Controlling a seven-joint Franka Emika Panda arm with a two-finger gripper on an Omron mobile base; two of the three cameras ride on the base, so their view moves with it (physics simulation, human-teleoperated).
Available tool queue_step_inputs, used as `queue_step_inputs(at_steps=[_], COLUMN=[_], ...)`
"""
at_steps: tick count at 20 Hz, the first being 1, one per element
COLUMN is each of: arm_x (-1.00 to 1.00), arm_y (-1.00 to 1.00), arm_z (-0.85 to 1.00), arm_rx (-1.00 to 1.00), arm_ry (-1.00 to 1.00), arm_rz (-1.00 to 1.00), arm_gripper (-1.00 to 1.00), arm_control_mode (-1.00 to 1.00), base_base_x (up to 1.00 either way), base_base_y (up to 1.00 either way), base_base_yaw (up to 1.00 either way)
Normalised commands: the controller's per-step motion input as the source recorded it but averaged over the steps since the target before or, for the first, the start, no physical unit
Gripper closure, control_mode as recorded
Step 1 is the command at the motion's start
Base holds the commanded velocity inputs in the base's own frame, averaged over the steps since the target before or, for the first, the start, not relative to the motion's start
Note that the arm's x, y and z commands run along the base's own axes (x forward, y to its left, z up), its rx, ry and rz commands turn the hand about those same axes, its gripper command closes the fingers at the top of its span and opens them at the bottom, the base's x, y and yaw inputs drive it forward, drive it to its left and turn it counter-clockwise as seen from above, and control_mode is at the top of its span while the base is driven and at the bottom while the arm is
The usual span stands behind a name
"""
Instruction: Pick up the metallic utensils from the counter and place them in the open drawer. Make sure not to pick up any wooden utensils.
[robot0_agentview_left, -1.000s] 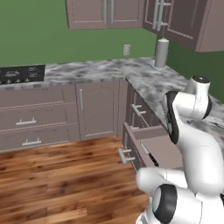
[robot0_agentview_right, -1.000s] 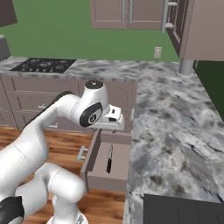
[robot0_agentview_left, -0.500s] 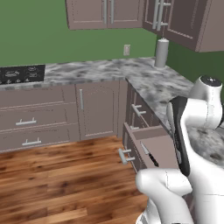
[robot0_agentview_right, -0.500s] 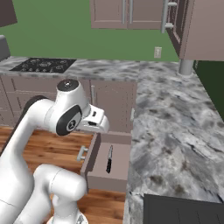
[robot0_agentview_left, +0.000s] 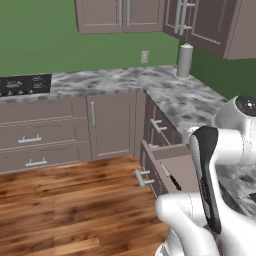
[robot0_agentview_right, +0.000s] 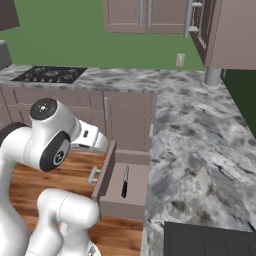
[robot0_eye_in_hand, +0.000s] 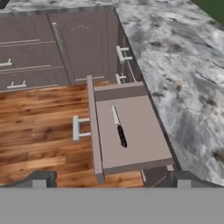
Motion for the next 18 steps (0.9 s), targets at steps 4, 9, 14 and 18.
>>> queue_step_inputs(at_steps=[4,9,14,18], arm_x=[-0.34,-0.16,0.00,0.00], arm_y=[0.27,0.04,0.00,0.00], arm_z=[0.29,0.04,0.00,0.00], arm_rx=[0.00,0.00,0.00,0.00], arm_ry=[-0.13,-0.04,0.00,0.00], arm_rz=[0.00,0.00,0.00,0.00], arm_gripper=[-1.00,-1.00,-1.00,-1.00], arm_control_mode=[-1.00,1.00,1.00,1.00], base_base_x=[0.00,-0.78,-1.00,-1.00], base_base_y=[0.00,0.04,0.06,0.26], base_base_yaw=[0.00,0.00,0.00,0.00])
